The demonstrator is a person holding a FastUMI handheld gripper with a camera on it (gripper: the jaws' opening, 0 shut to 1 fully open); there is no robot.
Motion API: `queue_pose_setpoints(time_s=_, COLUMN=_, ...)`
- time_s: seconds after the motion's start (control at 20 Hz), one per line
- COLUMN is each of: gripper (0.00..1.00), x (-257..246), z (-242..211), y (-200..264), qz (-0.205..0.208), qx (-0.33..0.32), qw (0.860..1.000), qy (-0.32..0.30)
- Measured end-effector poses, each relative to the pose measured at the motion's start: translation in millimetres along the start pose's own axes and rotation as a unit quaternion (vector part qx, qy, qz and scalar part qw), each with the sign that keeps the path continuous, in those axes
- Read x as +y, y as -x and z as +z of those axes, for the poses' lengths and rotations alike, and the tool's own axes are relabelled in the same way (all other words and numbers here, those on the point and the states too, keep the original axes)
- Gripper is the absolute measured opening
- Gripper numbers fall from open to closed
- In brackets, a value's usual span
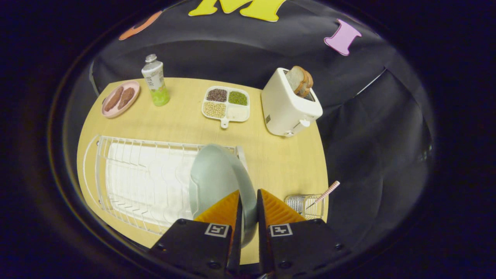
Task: Take the plate from the dish rack, then take the spoon from the basket and place it into the plate.
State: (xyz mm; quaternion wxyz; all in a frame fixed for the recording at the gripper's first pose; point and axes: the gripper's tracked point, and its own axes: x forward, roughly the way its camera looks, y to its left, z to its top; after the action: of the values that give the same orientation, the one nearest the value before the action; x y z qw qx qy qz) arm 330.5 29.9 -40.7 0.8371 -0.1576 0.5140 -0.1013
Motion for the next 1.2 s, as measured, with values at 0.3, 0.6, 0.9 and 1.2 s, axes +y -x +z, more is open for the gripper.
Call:
queue_pose_setpoints(time_s=0.3, gripper=0.17, x=14, z=-3, y=16, qz=-0.059, qx=-0.04, qw=0.997, qy=0.04)
queue_pose_setpoints(time_s=0.6, gripper=0.17, x=39, z=-4, y=40, qz=-0.154, qx=-0.09, qw=0.982, qy=0.067)
queue_pose_setpoints(time_s=0.9, gripper=0.17, x=45, z=-6, y=51, qz=-0.179, qx=-0.128, qw=0.974, qy=0.049)
queue_pose_setpoints(time_s=1.2, gripper=0.16, x=29, z=-12, y=74, qz=-0.202, qx=-0.166, qw=0.965, qy=0.0)
